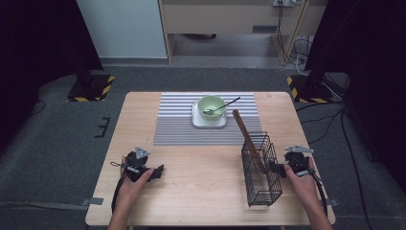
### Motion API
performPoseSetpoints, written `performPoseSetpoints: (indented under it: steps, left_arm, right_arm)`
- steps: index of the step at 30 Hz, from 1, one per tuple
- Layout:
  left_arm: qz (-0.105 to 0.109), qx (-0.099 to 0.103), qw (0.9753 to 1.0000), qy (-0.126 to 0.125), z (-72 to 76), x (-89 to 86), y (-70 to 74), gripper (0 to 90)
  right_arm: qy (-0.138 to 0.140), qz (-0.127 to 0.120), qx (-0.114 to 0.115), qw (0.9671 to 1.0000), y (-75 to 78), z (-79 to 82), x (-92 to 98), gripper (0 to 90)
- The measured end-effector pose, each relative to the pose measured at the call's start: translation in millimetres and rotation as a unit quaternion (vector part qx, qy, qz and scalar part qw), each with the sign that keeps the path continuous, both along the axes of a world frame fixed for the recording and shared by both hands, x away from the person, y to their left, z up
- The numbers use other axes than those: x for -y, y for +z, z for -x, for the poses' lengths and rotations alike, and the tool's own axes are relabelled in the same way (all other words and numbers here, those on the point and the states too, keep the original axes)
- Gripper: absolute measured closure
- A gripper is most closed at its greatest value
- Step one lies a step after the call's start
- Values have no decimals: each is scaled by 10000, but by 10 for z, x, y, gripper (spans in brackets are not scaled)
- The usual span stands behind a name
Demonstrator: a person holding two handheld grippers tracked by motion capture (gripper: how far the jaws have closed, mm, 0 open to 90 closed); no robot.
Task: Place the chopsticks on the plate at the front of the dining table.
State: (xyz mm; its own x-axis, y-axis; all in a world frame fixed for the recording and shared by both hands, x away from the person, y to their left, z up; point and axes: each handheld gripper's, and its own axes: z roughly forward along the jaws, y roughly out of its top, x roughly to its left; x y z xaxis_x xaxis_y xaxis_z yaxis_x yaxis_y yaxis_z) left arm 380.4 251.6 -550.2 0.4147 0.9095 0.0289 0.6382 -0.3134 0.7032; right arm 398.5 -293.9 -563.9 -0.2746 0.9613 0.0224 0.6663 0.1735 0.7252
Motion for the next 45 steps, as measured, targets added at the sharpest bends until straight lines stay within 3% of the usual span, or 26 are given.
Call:
performPoseSetpoints:
  steps: [8,16,22,23,24,27,28,38,45]
  left_arm:
    - [2,1,10000,5,1,0,0,0]
    - [1,1,10000,4,1,0,0,0]
    - [2,1,10000,5,1,1,0,0]
    - [2,1,10000,5,1,1,0,0]
    - [1,1,10000,4,1,0,0,0]
    - [2,1,10000,5,1,0,0,0]
    - [3,1,10000,5,1,0,0,0]
    - [2,2,10000,5,1,0,0,0]
    - [1,1,10000,5,1,0,0,0]
  right_arm:
    - [77,-96,15,9999,40,25,27,46]
    - [216,-165,145,9995,294,45,165,74]
    - [369,-217,296,9986,701,64,298,236]
    - [369,-217,296,9986,701,64,298,236]
    - [428,-274,354,9981,824,64,331,286]
    - [441,-356,418,9975,941,63,356,330]
    - [528,-425,478,9966,1059,58,373,363]
    - [708,-491,663,9941,1477,33,358,465]
    - [865,-447,704,9928,1631,-38,232,520]
